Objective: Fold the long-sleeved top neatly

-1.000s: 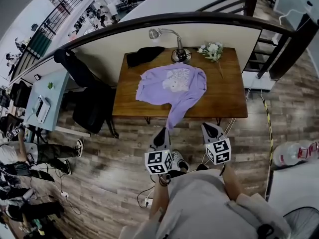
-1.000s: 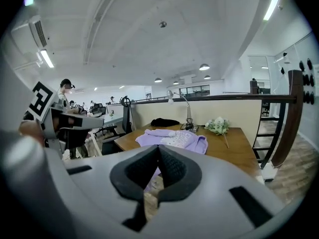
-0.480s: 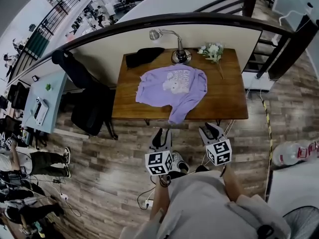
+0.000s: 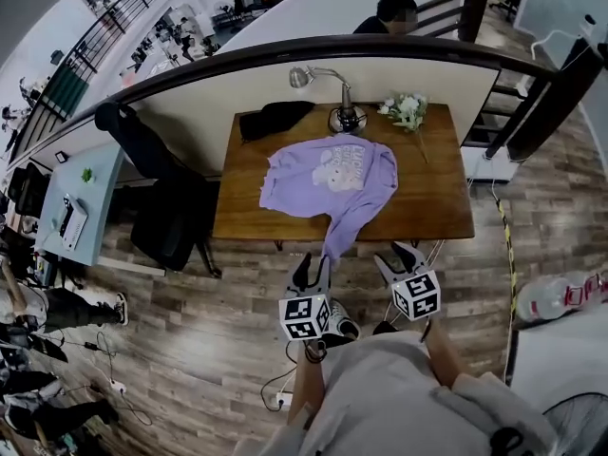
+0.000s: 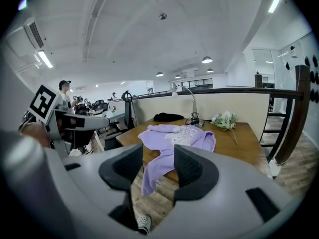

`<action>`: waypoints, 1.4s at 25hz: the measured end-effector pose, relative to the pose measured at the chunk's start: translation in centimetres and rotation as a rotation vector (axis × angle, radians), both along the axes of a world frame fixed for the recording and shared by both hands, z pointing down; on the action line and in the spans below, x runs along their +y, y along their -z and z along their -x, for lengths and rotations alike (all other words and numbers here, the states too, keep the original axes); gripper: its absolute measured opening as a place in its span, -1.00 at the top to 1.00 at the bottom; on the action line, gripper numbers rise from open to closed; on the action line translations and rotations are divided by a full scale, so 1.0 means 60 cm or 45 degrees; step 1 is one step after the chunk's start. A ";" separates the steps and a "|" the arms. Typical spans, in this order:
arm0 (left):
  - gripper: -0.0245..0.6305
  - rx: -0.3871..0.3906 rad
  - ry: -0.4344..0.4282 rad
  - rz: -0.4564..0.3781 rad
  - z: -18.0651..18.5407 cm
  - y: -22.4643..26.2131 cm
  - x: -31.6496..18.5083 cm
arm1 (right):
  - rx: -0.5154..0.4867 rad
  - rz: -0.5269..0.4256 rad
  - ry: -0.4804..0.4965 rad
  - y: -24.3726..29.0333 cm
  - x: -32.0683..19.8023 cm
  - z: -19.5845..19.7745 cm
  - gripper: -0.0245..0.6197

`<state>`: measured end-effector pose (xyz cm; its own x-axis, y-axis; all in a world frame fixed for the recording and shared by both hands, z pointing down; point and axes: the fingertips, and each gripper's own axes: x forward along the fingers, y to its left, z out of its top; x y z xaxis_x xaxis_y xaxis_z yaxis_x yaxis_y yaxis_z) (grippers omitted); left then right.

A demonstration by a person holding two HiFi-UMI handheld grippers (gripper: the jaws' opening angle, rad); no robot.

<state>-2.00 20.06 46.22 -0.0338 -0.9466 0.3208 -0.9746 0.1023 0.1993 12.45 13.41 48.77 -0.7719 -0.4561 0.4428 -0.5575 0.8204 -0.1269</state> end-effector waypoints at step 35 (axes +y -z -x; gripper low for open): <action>0.43 -0.100 -0.448 0.116 0.135 -0.062 -0.353 | -0.080 0.327 -0.651 -0.159 -0.301 0.038 0.30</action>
